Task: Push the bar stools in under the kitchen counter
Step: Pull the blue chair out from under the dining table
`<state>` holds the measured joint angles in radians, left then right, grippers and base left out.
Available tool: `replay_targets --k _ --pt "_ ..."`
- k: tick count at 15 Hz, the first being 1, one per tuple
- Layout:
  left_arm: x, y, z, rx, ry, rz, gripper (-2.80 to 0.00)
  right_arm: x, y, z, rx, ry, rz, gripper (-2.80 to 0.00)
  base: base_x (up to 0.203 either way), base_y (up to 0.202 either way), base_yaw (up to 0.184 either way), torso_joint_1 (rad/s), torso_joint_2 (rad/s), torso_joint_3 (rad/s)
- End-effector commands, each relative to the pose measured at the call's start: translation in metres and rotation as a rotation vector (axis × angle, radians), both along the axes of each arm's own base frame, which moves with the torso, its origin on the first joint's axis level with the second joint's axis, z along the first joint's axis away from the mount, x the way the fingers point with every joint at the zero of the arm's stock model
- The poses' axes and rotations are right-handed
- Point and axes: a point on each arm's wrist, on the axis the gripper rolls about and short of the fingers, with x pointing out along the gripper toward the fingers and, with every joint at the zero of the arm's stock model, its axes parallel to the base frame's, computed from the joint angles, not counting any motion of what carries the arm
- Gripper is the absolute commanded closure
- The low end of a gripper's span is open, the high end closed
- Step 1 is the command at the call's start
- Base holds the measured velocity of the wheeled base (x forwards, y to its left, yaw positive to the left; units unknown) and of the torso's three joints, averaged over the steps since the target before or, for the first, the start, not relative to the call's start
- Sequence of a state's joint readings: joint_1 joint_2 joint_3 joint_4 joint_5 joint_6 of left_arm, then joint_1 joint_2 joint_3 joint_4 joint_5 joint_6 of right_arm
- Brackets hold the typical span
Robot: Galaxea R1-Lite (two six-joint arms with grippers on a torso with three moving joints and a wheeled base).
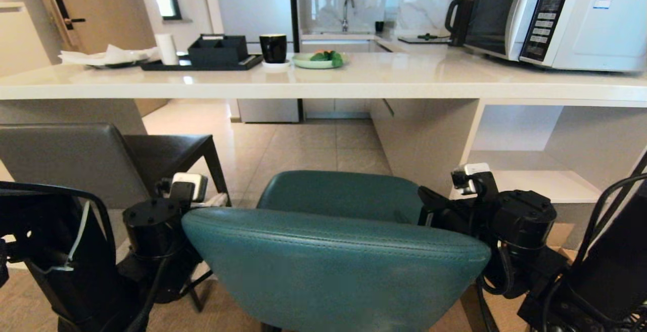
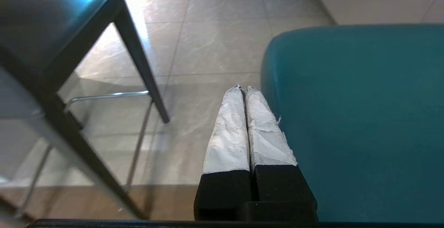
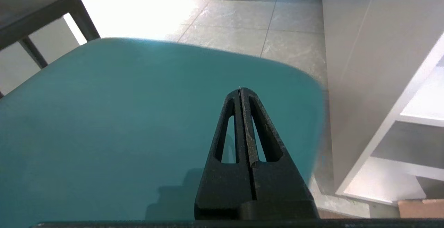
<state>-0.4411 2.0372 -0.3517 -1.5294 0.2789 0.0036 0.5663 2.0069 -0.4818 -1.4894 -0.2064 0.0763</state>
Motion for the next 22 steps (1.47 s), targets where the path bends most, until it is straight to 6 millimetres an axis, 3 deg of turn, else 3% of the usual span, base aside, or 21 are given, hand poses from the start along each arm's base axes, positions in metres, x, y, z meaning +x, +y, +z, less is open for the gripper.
replay_targets --k 1,7,15,22 --pt "-0.012 -0.010 0.007 -0.007 -0.014 -0.055 0.00 0.007 -0.001 -0.007 -0.007 0.011 -0.017 0.00 0.000 0.000 0.000 0.000 0.00 0.000" --pt "-0.013 -0.015 0.005 -0.007 -0.008 -0.068 0.00 0.009 0.000 -0.011 -0.010 0.020 -0.021 0.00 0.000 0.000 0.000 0.000 0.00 0.000" --pt "-0.009 -0.015 0.004 -0.007 -0.014 -0.059 0.00 0.010 0.000 -0.006 -0.004 0.003 -0.022 0.00 -0.168 0.000 -0.001 0.002 0.00 0.001" --pt "0.002 -0.014 0.003 -0.012 -0.025 -0.037 0.00 0.007 -0.008 0.003 0.008 -0.016 -0.058 0.00 0.000 0.000 0.000 0.000 0.00 0.000"
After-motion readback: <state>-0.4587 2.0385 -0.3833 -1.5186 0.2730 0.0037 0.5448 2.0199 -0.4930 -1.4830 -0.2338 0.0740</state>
